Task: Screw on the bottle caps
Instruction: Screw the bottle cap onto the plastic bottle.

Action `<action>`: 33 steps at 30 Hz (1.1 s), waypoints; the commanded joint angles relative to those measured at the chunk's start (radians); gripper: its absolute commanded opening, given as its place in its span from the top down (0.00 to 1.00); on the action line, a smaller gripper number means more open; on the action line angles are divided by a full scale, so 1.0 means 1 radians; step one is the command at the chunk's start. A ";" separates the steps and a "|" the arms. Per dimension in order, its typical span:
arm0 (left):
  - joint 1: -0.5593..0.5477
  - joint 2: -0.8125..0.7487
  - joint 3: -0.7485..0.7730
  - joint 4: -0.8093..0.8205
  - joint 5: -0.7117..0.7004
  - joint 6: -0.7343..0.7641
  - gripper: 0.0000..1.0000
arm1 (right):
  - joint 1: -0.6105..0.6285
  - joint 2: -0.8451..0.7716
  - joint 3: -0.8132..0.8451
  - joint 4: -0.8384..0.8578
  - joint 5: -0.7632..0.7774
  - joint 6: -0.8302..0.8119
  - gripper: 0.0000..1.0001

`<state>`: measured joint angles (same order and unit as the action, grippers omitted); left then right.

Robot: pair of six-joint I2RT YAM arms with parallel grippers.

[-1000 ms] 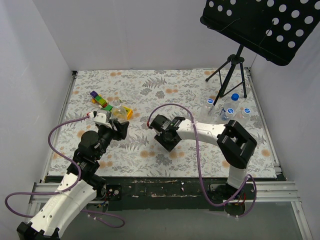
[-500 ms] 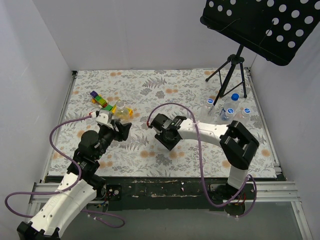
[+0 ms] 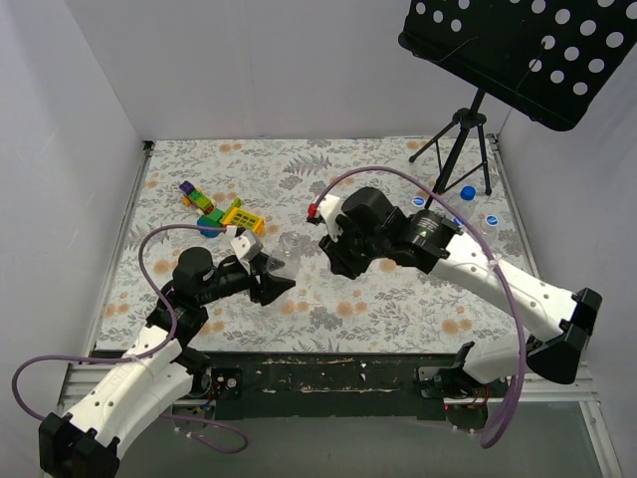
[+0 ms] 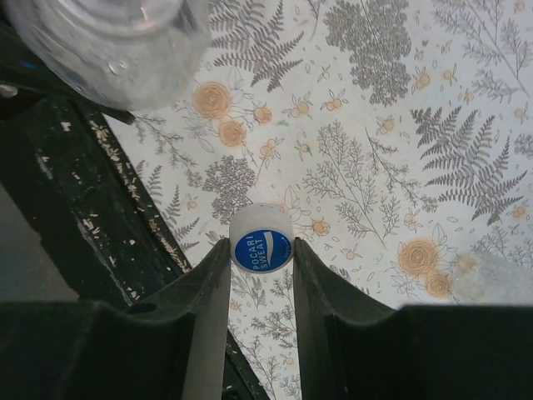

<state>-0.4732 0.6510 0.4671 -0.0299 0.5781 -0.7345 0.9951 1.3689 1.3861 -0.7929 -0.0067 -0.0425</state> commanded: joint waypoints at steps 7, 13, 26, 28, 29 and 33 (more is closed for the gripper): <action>-0.108 -0.031 -0.005 0.019 0.270 0.155 0.61 | -0.003 -0.079 0.289 -0.195 -0.223 -0.135 0.83; -0.162 -0.002 0.007 -0.028 0.215 0.199 0.62 | -0.003 -0.053 0.386 -0.230 -0.340 -0.189 0.83; -0.176 0.013 0.013 -0.038 0.226 0.210 0.63 | 0.004 0.039 0.452 -0.275 -0.434 -0.250 0.84; -0.177 0.013 0.013 -0.038 0.227 0.210 0.63 | 0.007 0.047 0.455 -0.273 -0.443 -0.255 0.84; -0.176 0.015 0.015 -0.039 0.230 0.211 0.63 | 0.008 0.050 0.456 -0.273 -0.444 -0.257 0.84; -0.176 0.022 0.022 -0.048 0.236 0.219 0.63 | 0.011 0.061 0.455 -0.281 -0.446 -0.269 0.85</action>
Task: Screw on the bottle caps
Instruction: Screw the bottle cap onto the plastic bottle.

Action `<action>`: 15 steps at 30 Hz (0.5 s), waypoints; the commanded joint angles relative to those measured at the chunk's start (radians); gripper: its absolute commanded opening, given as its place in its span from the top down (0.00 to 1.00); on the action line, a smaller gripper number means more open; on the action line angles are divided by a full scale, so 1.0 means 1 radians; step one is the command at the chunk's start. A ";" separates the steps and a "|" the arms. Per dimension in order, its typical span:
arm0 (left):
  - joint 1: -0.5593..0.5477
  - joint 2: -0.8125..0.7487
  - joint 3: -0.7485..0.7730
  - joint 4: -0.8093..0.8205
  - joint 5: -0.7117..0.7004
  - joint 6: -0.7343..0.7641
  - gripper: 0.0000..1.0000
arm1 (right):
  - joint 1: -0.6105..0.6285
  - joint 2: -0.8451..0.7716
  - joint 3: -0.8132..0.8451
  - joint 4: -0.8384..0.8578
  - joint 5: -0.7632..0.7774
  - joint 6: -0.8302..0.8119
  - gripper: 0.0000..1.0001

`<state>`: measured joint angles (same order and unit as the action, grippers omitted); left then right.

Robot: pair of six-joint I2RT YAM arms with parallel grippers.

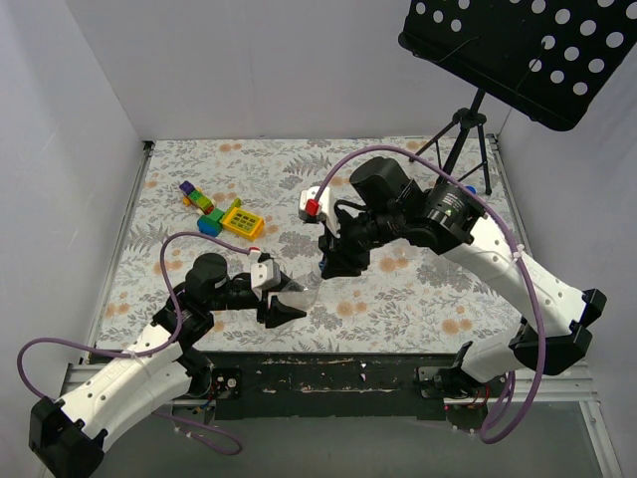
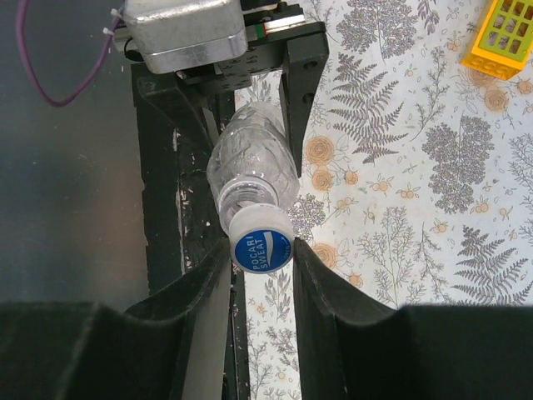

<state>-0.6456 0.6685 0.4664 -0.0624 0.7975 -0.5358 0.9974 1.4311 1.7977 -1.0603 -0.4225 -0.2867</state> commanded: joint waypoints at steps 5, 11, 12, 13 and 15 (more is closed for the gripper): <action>-0.003 0.011 0.034 -0.027 0.017 0.030 0.63 | 0.017 0.011 0.037 -0.026 -0.044 -0.039 0.85; -0.005 0.020 0.054 -0.043 0.029 0.042 0.64 | 0.023 0.012 0.011 -0.015 -0.045 -0.045 0.85; -0.005 0.020 0.055 -0.045 0.031 0.042 0.64 | 0.024 0.014 0.009 -0.012 -0.045 -0.045 0.85; -0.005 0.020 0.058 -0.047 0.031 0.043 0.64 | 0.026 0.017 0.008 -0.013 -0.047 -0.045 0.85; -0.005 0.017 0.060 -0.050 0.034 0.043 0.64 | 0.027 0.019 0.002 -0.013 -0.045 -0.048 0.85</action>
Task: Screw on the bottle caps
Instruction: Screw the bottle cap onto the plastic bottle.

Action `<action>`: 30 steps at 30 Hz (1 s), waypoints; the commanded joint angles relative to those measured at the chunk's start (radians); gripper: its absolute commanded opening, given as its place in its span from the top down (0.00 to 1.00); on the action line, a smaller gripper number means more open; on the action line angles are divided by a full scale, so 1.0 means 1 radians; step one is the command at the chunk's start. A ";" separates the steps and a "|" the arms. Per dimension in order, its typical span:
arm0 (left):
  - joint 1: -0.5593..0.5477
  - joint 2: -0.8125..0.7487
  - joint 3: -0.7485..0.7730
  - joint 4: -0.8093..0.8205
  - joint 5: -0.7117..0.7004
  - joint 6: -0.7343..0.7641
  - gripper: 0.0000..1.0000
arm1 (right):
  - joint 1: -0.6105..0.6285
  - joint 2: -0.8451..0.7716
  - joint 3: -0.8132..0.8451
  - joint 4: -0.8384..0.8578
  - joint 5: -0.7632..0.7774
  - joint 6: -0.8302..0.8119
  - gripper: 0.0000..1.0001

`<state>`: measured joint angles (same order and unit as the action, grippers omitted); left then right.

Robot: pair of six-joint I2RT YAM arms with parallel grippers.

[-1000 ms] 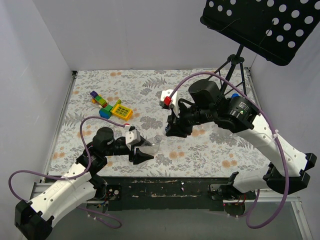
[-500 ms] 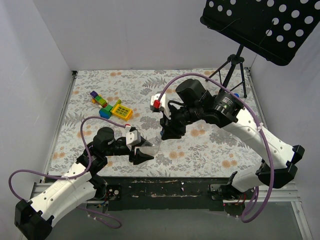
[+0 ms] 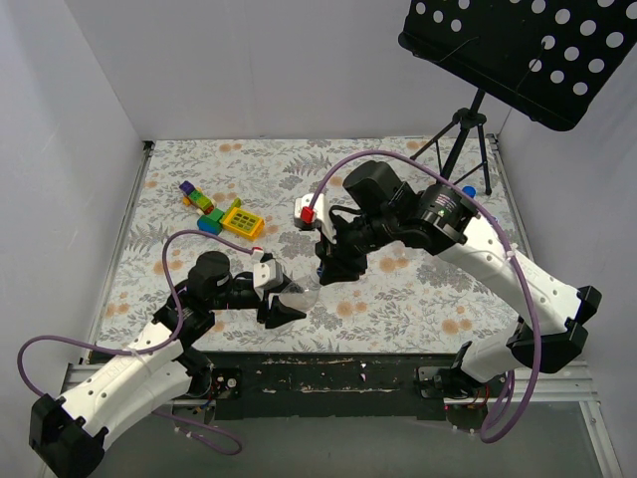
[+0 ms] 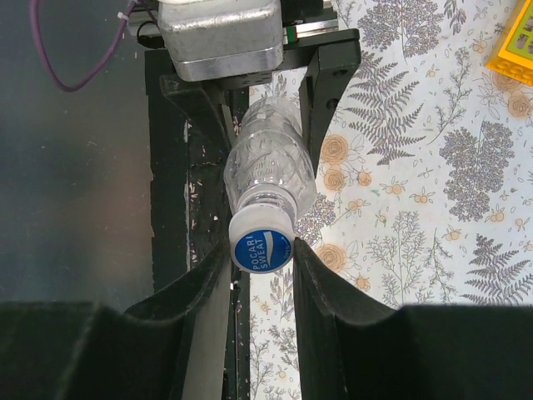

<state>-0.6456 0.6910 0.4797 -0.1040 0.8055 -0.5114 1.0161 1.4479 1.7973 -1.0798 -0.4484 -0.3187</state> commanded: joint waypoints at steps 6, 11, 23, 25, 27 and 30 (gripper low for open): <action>-0.005 -0.013 0.054 -0.008 0.044 0.013 0.64 | 0.012 0.000 -0.015 -0.002 0.025 -0.017 0.85; -0.005 -0.019 0.057 -0.008 0.066 0.007 0.65 | 0.012 -0.004 -0.026 -0.005 0.060 -0.020 0.86; -0.003 0.022 0.092 -0.007 0.136 -0.010 0.66 | 0.025 0.008 -0.035 -0.020 -0.025 -0.083 0.87; -0.003 0.033 0.105 -0.008 0.149 -0.015 0.66 | 0.029 0.005 -0.041 -0.014 -0.036 -0.094 0.87; -0.005 0.047 0.115 -0.008 0.162 -0.021 0.67 | 0.030 0.002 -0.044 -0.009 -0.058 -0.111 0.87; -0.003 0.064 0.131 -0.007 0.196 -0.033 0.67 | 0.038 0.000 -0.049 -0.014 -0.081 -0.149 0.87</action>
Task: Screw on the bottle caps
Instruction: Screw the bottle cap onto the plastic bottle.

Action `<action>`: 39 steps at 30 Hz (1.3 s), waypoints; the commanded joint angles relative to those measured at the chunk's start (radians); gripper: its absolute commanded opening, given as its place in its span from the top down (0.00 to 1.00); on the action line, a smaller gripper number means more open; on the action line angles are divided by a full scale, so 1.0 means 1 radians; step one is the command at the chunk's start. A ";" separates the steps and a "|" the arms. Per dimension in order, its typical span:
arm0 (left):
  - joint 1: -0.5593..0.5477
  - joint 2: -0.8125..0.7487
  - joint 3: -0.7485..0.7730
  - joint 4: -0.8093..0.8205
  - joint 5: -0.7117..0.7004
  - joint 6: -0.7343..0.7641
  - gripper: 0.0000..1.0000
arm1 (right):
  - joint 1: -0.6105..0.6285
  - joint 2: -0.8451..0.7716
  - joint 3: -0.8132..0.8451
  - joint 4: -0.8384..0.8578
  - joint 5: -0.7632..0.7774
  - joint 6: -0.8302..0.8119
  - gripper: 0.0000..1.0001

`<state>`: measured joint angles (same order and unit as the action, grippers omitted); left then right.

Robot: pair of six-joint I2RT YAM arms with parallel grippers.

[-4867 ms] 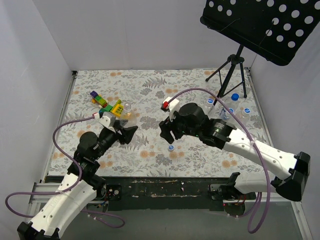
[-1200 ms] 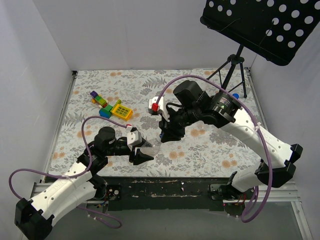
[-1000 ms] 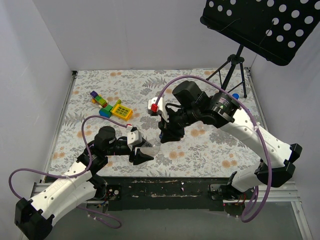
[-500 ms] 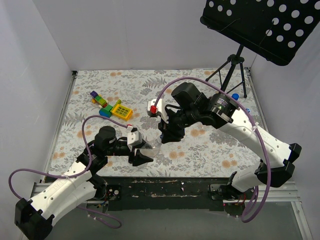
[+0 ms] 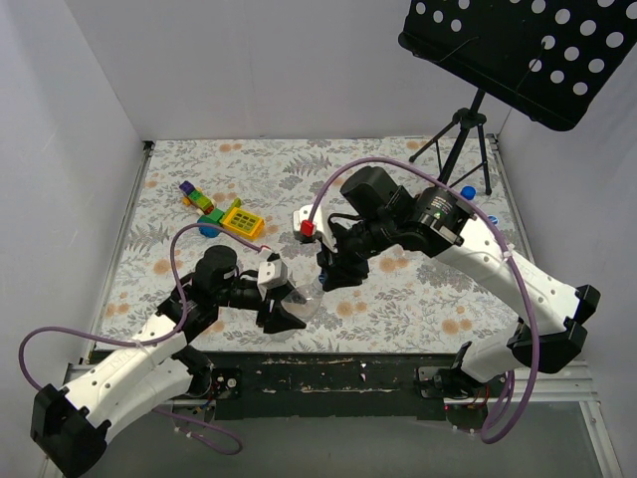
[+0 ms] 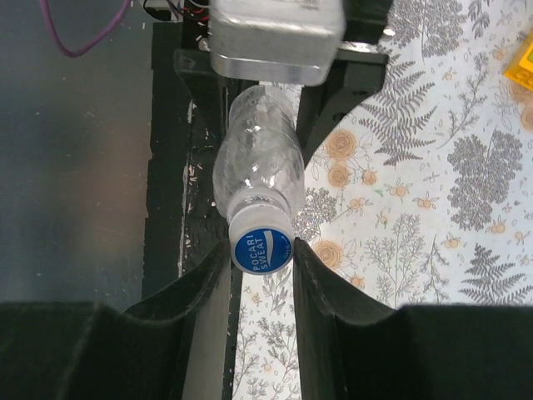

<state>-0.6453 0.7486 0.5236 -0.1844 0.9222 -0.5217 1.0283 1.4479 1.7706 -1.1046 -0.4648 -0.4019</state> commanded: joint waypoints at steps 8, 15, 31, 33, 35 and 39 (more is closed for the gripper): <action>-0.005 0.018 0.105 0.172 0.159 -0.101 0.68 | 0.032 -0.015 -0.046 -0.009 -0.069 -0.143 0.87; -0.005 0.003 0.095 0.279 0.153 -0.127 0.69 | 0.032 -0.052 -0.100 0.061 -0.025 -0.112 0.92; -0.013 0.012 0.090 0.372 -0.103 -0.103 0.69 | -0.019 -0.050 -0.073 0.154 0.021 0.107 0.99; -0.020 0.021 0.104 0.367 -0.147 -0.092 0.70 | -0.019 -0.035 -0.060 0.132 0.041 0.116 0.99; -0.031 0.029 0.114 0.367 -0.222 -0.081 0.70 | -0.019 -0.020 -0.050 0.121 0.083 0.153 0.99; -0.072 0.040 0.131 0.388 -0.478 -0.060 0.70 | -0.027 0.011 -0.036 0.124 0.224 0.308 0.99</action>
<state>-0.6765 0.7967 0.5503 0.0257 0.7071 -0.6079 0.9958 1.3933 1.7370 -0.9253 -0.3580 -0.2592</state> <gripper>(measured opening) 0.532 0.380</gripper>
